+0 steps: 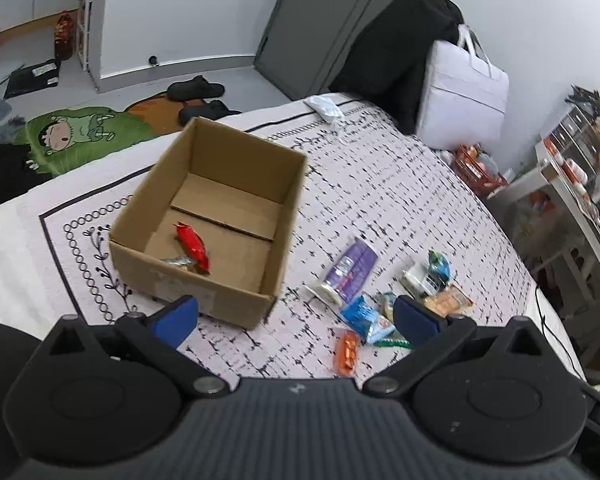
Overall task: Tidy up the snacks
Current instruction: 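Grasp the orange packet with the left tool while the right tool grasps the green packet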
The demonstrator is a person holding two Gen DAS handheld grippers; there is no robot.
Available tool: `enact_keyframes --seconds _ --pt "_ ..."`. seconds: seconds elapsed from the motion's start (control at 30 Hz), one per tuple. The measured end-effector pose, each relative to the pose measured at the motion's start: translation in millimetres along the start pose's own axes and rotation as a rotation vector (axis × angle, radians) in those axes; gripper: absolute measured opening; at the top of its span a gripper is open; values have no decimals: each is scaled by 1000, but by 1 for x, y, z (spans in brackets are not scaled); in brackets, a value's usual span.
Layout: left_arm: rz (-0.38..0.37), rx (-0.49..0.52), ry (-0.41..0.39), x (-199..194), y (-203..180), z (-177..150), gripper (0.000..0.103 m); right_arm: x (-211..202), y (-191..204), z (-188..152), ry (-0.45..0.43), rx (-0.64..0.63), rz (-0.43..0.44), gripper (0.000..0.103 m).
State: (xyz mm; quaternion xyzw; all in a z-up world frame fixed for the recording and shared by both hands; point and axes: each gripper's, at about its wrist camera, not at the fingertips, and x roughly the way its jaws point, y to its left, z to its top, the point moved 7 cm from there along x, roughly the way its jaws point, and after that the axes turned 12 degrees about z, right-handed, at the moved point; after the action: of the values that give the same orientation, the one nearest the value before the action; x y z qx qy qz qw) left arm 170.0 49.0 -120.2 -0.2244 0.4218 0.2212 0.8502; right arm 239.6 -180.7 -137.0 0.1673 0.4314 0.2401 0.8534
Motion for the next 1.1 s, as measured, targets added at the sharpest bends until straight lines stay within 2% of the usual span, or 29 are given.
enact_keyframes --seconds 0.33,0.5,0.67,0.87,1.1 --pt "-14 42 4 1 -28 -22 103 -23 -39 -6 -25 54 -40 103" --pt "-6 72 7 6 -41 -29 103 -25 -62 -11 -7 114 -79 103" --pt "4 75 21 15 -52 -38 103 -14 -77 -16 12 195 -80 103" --pt "3 75 78 31 -62 -50 103 -7 -92 -18 11 303 -74 103" --pt "-6 54 120 54 -65 -56 103 5 -101 -20 20 367 -87 99"
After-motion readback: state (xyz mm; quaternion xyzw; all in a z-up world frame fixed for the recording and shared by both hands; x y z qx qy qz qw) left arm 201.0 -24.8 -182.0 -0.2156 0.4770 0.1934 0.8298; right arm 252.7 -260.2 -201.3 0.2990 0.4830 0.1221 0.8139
